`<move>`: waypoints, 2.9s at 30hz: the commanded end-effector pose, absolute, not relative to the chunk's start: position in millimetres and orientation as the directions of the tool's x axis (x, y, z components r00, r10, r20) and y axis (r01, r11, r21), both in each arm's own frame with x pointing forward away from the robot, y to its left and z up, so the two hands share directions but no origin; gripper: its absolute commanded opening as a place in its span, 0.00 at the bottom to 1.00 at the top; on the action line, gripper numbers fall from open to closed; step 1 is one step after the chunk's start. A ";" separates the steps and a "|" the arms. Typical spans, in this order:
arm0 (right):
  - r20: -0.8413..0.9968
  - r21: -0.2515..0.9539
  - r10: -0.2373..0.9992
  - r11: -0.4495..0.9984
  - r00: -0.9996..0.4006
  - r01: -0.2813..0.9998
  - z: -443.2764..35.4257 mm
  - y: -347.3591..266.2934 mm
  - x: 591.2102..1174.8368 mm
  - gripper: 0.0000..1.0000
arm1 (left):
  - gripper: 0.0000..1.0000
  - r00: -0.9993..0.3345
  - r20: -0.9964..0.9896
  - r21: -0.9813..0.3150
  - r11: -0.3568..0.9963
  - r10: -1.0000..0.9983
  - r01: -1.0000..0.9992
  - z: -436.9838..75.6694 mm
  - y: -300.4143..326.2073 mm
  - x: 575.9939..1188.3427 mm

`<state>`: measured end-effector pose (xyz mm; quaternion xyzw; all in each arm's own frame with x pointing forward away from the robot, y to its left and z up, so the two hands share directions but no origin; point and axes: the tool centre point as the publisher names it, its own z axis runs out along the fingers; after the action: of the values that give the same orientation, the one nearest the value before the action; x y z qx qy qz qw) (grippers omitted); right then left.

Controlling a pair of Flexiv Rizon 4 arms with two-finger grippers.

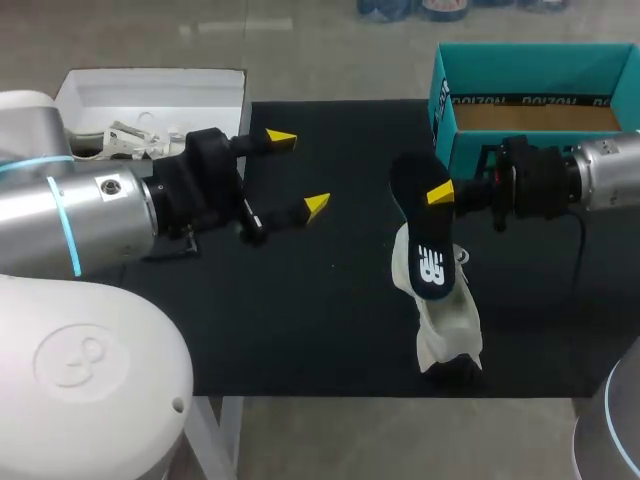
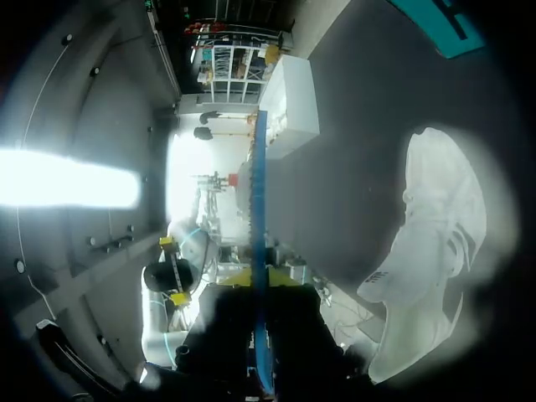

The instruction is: Take the shoe out of the shoebox, open the shoe tongue, remove and reinsert the insole, then place the shoe into the shoebox

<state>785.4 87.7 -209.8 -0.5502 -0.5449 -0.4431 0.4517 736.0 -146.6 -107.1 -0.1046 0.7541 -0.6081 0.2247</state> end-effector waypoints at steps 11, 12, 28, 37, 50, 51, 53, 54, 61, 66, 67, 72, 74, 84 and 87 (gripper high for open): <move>0.980 -0.015 0.201 0.000 0.014 1.000 -209.7 88.2 785.0 0.00 | 1.00 -0.879 -0.210 -0.965 0.238 -0.429 0.114 -107.8 -146.3 736.8; 0.980 -0.015 0.201 0.000 0.014 1.000 -209.7 88.2 785.0 0.00 | 1.00 -0.879 -0.210 -0.965 0.238 -0.429 0.114 -107.8 -146.3 736.8; 0.980 -0.015 0.201 0.000 0.014 1.000 -209.7 88.2 785.0 0.00 | 1.00 -0.801 0.434 -0.877 0.011 -0.413 -0.481 -94.4 -149.2 749.7; 0.980 -0.015 0.201 0.000 0.014 1.000 -209.7 88.2 785.0 0.00 | 1.00 -0.690 0.646 -0.746 -0.078 -0.328 -0.661 -86.7 -141.9 753.1; 0.980 -0.015 0.201 0.000 0.014 1.000 -209.7 88.2 785.0 0.00 | 1.00 -0.694 0.652 -0.749 -0.124 -0.305 -0.650 -100.0 -132.9 749.6; 0.980 -0.015 0.201 0.000 0.014 1.000 -209.7 88.2 785.0 0.00 | 1.00 -0.691 0.654 -0.748 -0.130 -0.306 -0.651 -101.0 -131.8 749.3; 0.980 -0.015 0.201 0.000 0.014 1.000 -209.7 88.2 785.0 0.00 | 1.00 -0.680 0.665 -0.741 -0.156 -0.309 -0.653 -102.5 -128.9 747.8; 0.980 -0.015 0.201 0.000 0.014 1.000 -209.7 88.2 785.0 0.00 | 1.00 -0.680 0.654 -0.751 -0.176 -0.331 -0.637 -103.3 -127.6 746.9; 0.980 -0.015 0.201 0.000 0.014 1.000 -209.7 88.2 785.0 0.00 | 1.00 -0.690 0.636 -0.768 -0.195 -0.345 -0.611 -104.3 -125.8 744.4; 0.980 -0.015 0.201 0.000 0.014 1.000 -209.7 88.2 785.0 0.00 | 1.00 -0.690 0.636 -0.768 -0.195 -0.345 -0.611 -104.3 -125.8 744.4; 0.980 -0.015 0.201 0.000 0.014 1.000 -209.7 88.2 785.0 0.00 | 1.00 -0.690 0.636 -0.768 -0.195 -0.345 -0.611 -104.3 -125.8 744.4; 0.980 -0.015 0.201 0.000 0.014 1.000 -209.7 88.2 785.0 0.00 | 1.00 -0.690 0.636 -0.768 -0.195 -0.345 -0.611 -104.3 -125.8 744.4; 0.980 -0.015 0.201 0.000 0.014 1.000 -209.7 88.2 785.0 0.00 | 1.00 -0.690 0.636 -0.768 -0.195 -0.345 -0.611 -104.3 -125.8 744.4; 0.980 -0.015 0.201 0.000 0.014 1.000 -209.7 88.2 785.0 0.00 | 1.00 -0.690 0.636 -0.768 -0.195 -0.345 -0.611 -104.3 -125.8 744.4; 0.980 -0.015 0.201 0.000 0.014 1.000 -209.7 88.2 785.0 0.00 | 1.00 -0.690 0.636 -0.768 -0.195 -0.345 -0.611 -104.3 -125.8 744.4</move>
<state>785.4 87.7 -209.8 -0.5502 -0.5449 -0.4431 0.4517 740.5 -128.5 -104.9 -0.3819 0.6170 -0.6827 -0.0862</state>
